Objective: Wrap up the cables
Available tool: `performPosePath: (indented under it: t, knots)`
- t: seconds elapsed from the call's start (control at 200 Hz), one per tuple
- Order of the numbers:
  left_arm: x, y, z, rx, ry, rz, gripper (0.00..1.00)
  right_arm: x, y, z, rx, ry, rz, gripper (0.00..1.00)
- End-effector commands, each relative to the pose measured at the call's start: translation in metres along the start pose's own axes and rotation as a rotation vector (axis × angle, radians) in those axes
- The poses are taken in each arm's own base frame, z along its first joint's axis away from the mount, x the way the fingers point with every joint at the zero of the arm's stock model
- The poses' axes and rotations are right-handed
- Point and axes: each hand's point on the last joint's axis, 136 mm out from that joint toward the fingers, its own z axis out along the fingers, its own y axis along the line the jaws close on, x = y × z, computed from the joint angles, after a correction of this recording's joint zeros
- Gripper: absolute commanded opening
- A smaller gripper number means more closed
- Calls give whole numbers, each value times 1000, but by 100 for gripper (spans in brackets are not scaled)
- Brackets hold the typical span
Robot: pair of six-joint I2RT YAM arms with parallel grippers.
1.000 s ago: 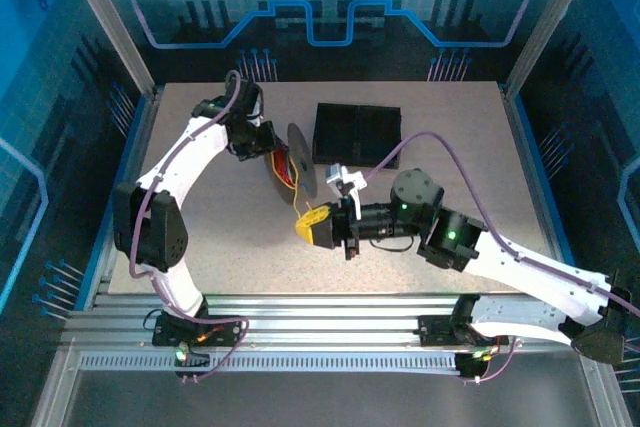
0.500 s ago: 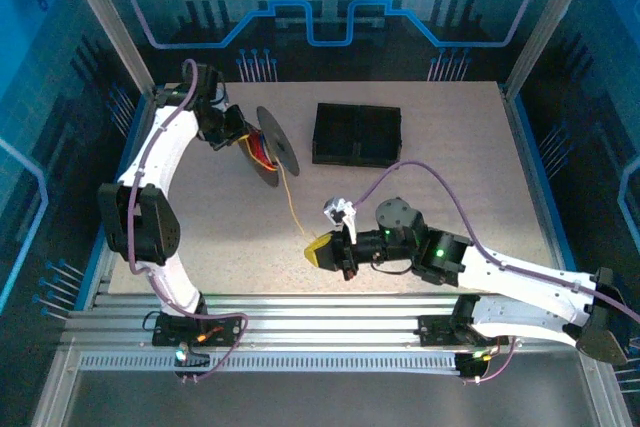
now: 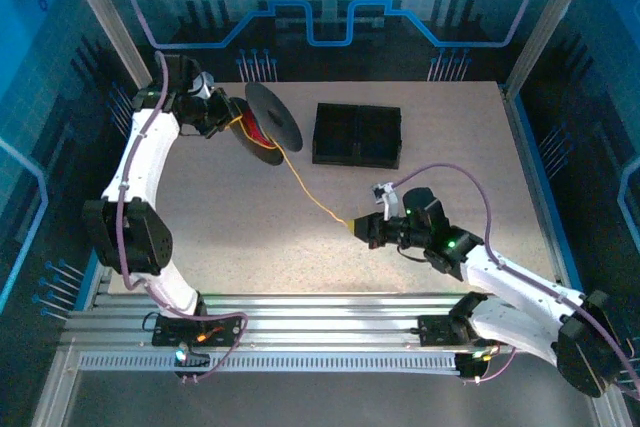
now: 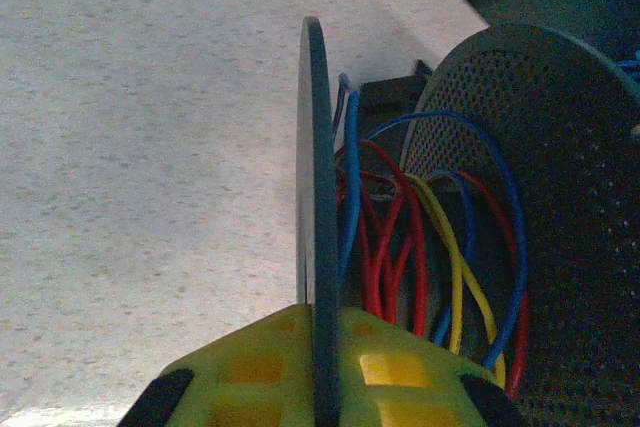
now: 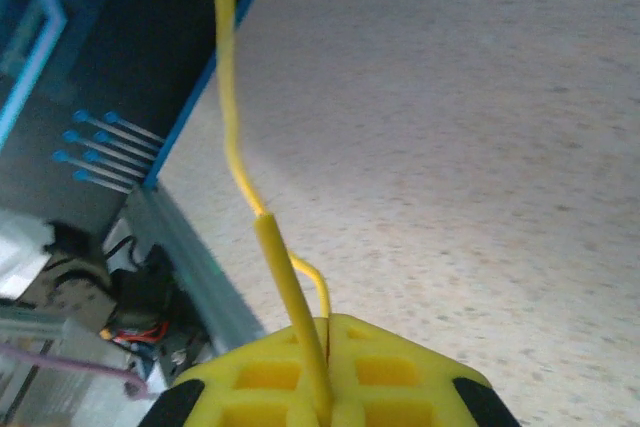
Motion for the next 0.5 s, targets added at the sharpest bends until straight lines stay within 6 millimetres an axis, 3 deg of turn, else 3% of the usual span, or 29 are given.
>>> performPosePath:
  t: [0.0, 0.16, 0.495]
  knots:
    - [1, -49, -42, 208, -45, 73, 0, 7, -38, -1, 68, 27, 95, 0]
    - [22, -58, -58, 241, -18, 140, 0, -21, -87, -13, 162, -55, 187, 0]
    - [87, -97, -68, 304, 73, 348, 0, -80, -156, -36, 288, -162, 274, 0]
